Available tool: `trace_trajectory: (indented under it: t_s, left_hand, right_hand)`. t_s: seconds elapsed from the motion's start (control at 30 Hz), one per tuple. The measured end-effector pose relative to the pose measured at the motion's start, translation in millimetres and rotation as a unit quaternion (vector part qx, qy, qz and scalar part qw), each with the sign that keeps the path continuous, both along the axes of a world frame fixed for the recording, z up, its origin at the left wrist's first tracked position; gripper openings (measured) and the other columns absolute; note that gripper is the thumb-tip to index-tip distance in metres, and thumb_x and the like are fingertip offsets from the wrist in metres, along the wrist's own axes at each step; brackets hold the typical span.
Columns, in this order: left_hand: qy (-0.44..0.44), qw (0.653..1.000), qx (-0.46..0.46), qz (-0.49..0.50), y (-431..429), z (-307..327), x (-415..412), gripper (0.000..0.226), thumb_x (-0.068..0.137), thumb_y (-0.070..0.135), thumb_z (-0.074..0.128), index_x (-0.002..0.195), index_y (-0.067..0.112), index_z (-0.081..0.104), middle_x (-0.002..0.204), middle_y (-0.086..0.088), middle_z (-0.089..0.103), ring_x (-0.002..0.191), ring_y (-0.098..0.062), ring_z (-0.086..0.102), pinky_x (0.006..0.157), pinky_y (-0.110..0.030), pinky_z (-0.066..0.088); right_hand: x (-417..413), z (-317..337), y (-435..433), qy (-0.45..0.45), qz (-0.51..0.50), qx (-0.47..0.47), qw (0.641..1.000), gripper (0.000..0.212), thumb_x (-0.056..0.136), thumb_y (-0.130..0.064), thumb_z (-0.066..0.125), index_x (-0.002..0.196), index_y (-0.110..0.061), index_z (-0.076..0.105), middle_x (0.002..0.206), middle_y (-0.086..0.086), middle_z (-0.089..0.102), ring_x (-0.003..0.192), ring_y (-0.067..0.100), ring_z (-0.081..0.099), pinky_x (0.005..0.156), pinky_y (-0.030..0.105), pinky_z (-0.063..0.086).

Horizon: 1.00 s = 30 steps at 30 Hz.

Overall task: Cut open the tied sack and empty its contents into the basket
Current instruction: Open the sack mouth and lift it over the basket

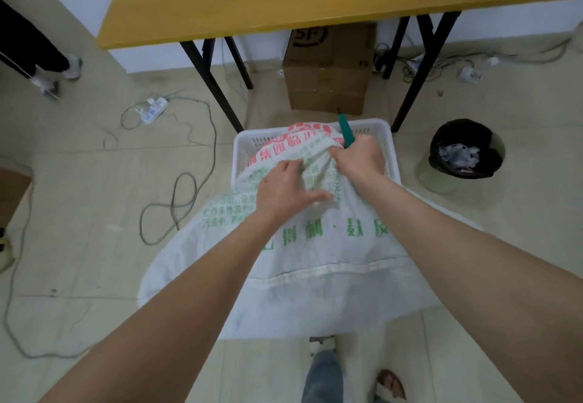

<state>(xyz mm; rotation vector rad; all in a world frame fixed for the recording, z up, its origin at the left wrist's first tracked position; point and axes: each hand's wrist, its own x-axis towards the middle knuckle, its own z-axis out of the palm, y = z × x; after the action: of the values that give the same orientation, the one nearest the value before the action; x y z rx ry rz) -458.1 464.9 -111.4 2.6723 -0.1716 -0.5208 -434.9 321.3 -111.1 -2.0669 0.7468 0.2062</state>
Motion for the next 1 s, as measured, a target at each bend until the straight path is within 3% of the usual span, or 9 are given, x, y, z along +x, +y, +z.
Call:
trace_trajectory:
  t_s: [0.13,0.2,0.33,0.4,0.5,0.63,0.73,0.83,1.0]
  left_hand:
    - [0.005,0.993,0.091,-0.077,7,3,-13,0.113,0.055,0.07,0.071,0.144,0.019,0.024,0.15,-0.003,0.027,0.136,-0.025,0.03,0.11,-0.047,0.029]
    - [-0.022,0.986,0.14,-0.083,12,-6,-21,0.096,0.06,0.063,0.073,0.137,0.019,0.036,0.14,-0.003,0.039,0.128,-0.025,0.038,0.103,-0.042,0.033]
    - [-0.128,0.98,0.148,-0.033,14,-19,-24,0.029,0.082,0.041,0.062,0.094,0.015,0.058,0.102,-0.001,0.058,0.092,-0.023,0.051,0.071,-0.031,0.033]
    - [-0.143,0.979,0.14,-0.028,10,-20,-22,0.021,0.089,0.033,0.055,0.076,0.016,0.052,0.088,-0.003,0.061,0.076,-0.022,0.049,0.06,-0.031,0.029]
    - [-0.152,0.982,0.11,0.004,9,-20,-20,0.027,0.093,0.03,0.049,0.072,0.015,0.043,0.075,-0.001,0.055,0.069,-0.023,0.05,0.053,-0.029,0.028]
    - [-0.164,0.983,0.058,0.055,10,-11,-10,0.029,0.095,0.031,0.047,0.073,0.013,0.04,0.068,-0.001,0.049,0.065,-0.023,0.046,0.047,-0.028,0.021]
    - [-0.159,0.981,-0.008,0.107,3,5,5,0.029,0.095,0.03,0.047,0.072,0.014,0.043,0.068,-0.001,0.047,0.066,-0.02,0.044,0.047,-0.029,0.02]
    - [-0.122,0.977,-0.066,0.164,-1,15,22,0.033,0.095,0.028,0.05,0.065,0.015,0.045,0.059,0.002,0.041,0.061,-0.017,0.041,0.048,-0.028,0.023]
    - [-0.08,0.965,-0.133,0.211,-1,15,33,0.038,0.091,0.028,0.056,0.056,0.015,0.047,0.05,0.002,0.041,0.049,-0.013,0.038,0.048,-0.027,0.025]
  right_hand:
    - [23,-4,-1,-0.01,-0.031,0.012,0.999,0.029,0.084,-0.038,0.064,0.104,-0.018,0.064,0.093,0.005,0.072,0.085,0.025,0.069,0.081,0.039,0.055]
    - [32,-5,-3,-0.018,-0.046,0.023,0.999,0.025,0.083,-0.036,0.063,0.102,-0.019,0.062,0.093,0.005,0.072,0.085,0.025,0.069,0.081,0.041,0.056]
    - [40,-9,-4,-0.04,-0.057,0.049,0.996,0.012,0.083,-0.03,0.065,0.09,-0.024,0.057,0.09,0.002,0.072,0.081,0.022,0.07,0.079,0.041,0.057]
    - [39,-11,-6,-0.045,-0.052,0.054,0.996,0.011,0.083,-0.028,0.065,0.088,-0.025,0.056,0.09,0.002,0.071,0.082,0.023,0.07,0.079,0.042,0.058]
    - [29,-4,-15,-0.052,-0.005,0.014,0.999,0.006,0.09,-0.028,0.059,0.095,-0.025,0.058,0.096,0.002,0.068,0.084,0.023,0.068,0.079,0.041,0.057]
    - [-15,16,-23,-0.063,0.139,-0.137,0.979,0.024,0.089,-0.04,0.061,0.107,-0.024,0.062,0.104,0.0,0.059,0.087,0.024,0.059,0.069,0.031,0.043]
    - [-57,19,-19,0.012,0.269,-0.158,0.95,0.055,0.073,-0.055,0.071,0.119,-0.028,0.055,0.115,-0.003,0.05,0.094,0.022,0.057,0.073,0.033,0.045]
    - [-80,6,-17,0.052,0.307,-0.193,0.93,0.082,0.069,-0.055,0.075,0.137,-0.03,0.038,0.132,-0.006,0.037,0.1,0.024,0.059,0.078,0.036,0.048]
    - [-67,-11,-16,0.005,0.257,-0.278,0.926,0.032,0.09,-0.023,0.059,0.12,-0.017,0.049,0.121,0.004,0.047,0.087,0.031,0.059,0.063,0.035,0.04]
